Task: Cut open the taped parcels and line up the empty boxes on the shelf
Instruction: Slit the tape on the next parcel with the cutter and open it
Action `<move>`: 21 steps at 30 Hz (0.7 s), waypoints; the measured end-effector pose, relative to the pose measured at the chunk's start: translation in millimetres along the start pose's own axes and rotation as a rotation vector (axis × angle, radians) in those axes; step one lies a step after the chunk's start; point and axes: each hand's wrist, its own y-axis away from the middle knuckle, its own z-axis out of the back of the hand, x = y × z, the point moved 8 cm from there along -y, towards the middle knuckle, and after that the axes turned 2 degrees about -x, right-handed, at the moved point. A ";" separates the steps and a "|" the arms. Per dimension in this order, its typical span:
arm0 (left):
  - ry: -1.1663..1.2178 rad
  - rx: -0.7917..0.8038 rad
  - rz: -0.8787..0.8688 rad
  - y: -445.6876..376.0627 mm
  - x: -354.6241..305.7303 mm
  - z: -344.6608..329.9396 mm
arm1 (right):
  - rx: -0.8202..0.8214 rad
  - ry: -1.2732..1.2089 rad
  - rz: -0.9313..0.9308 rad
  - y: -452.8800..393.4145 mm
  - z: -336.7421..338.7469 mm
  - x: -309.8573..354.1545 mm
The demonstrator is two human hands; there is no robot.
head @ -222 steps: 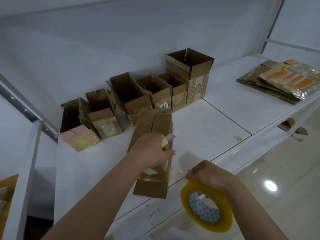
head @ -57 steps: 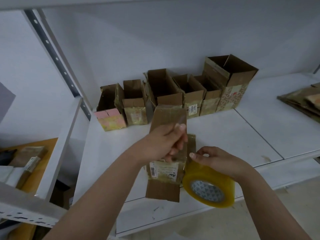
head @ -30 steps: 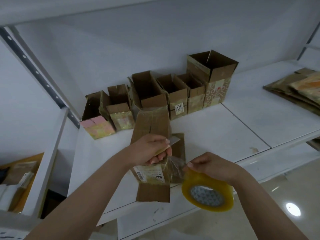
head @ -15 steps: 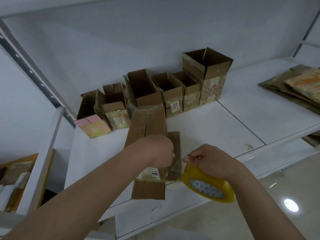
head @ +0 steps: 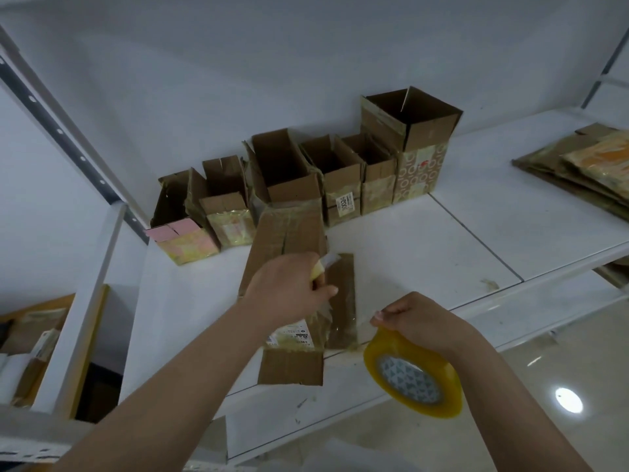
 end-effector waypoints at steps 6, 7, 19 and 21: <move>-0.354 -0.031 0.018 -1.5 -16.0 -5.3 | -0.107 -0.095 0.038 4.9 23.6 4.2; -0.338 0.001 0.009 -2.1 -16.0 -6.1 | -0.122 -0.131 0.049 7.9 27.3 6.7; 0.560 -0.178 0.018 3.2 -29.5 14.3 | -0.246 -0.241 0.307 27.6 50.8 44.6; 0.647 -0.190 0.053 2.4 -25.2 10.4 | -0.257 -0.238 0.334 26.3 50.7 43.9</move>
